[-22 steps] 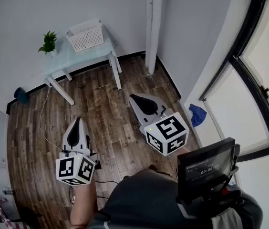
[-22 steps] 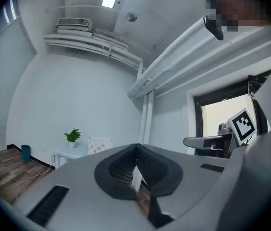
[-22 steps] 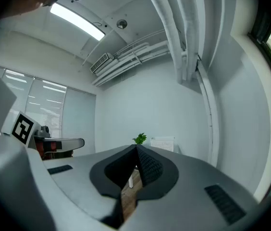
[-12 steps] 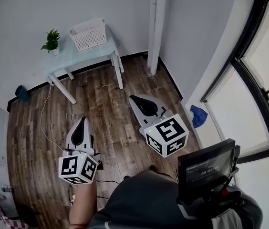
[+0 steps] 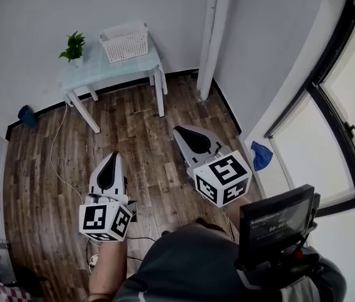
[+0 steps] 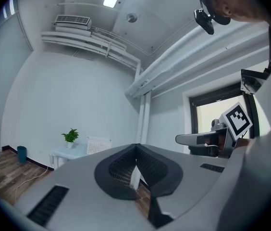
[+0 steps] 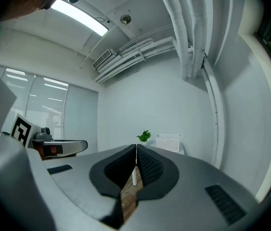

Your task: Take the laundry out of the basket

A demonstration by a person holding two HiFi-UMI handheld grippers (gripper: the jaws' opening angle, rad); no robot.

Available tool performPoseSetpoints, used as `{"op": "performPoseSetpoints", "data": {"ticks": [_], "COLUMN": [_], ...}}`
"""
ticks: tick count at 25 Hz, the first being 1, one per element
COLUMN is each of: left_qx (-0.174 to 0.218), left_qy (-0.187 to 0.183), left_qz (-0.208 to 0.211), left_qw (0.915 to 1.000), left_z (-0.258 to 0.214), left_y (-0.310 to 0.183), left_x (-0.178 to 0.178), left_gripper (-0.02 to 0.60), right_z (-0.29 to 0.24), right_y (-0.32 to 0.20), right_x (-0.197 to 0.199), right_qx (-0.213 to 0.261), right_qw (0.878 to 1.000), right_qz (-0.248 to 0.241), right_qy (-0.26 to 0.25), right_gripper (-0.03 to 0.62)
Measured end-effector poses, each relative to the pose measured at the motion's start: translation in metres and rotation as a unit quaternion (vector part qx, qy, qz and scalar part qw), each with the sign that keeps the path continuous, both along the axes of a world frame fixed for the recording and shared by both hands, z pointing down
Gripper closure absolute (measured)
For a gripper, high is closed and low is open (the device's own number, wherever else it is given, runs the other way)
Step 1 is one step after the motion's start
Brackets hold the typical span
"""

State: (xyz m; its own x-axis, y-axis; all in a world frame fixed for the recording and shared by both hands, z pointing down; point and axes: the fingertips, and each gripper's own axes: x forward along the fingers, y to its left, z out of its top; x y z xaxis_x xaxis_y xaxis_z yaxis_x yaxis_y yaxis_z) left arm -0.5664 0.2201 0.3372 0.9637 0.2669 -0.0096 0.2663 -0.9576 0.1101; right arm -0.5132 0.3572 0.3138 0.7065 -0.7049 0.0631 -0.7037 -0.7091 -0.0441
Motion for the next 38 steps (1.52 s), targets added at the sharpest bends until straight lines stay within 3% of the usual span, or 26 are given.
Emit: {"op": "performPoseSetpoints", "data": {"ticks": [9, 18, 26, 32, 38], "left_qx": [-0.009, 0.002, 0.005, 0.011, 0.018], "left_qy": [0.001, 0.001, -0.012, -0.014, -0.026], "left_qz": [0.023, 0.003, -0.030, -0.026, -0.031], "left_qw": [0.9997, 1.0000, 0.9995, 0.9995, 0.9990], "left_z": [0.009, 0.006, 0.003, 0.008, 0.005], "left_y": [-0.042, -0.059, -0.072, -0.062, -0.048], "left_x": [0.004, 0.051, 0.151, 0.156, 0.266], "left_gripper": [0.574, 0.574, 0.573, 0.574, 0.572], "right_z": [0.002, 0.003, 0.005, 0.006, 0.003], "right_y": [-0.046, -0.065, -0.076, -0.066, -0.047], "right_x": [0.008, 0.058, 0.162, 0.165, 0.277], "right_qx": [-0.010, 0.008, 0.026, 0.039, 0.055], "right_qw": [1.000, 1.000, 0.999, 0.999, 0.998], "right_qz": [0.012, -0.010, -0.037, -0.037, -0.040], "right_qy": [0.000, 0.000, -0.011, 0.000, -0.007], "right_gripper": [0.579, 0.579, 0.578, 0.578, 0.578]}}
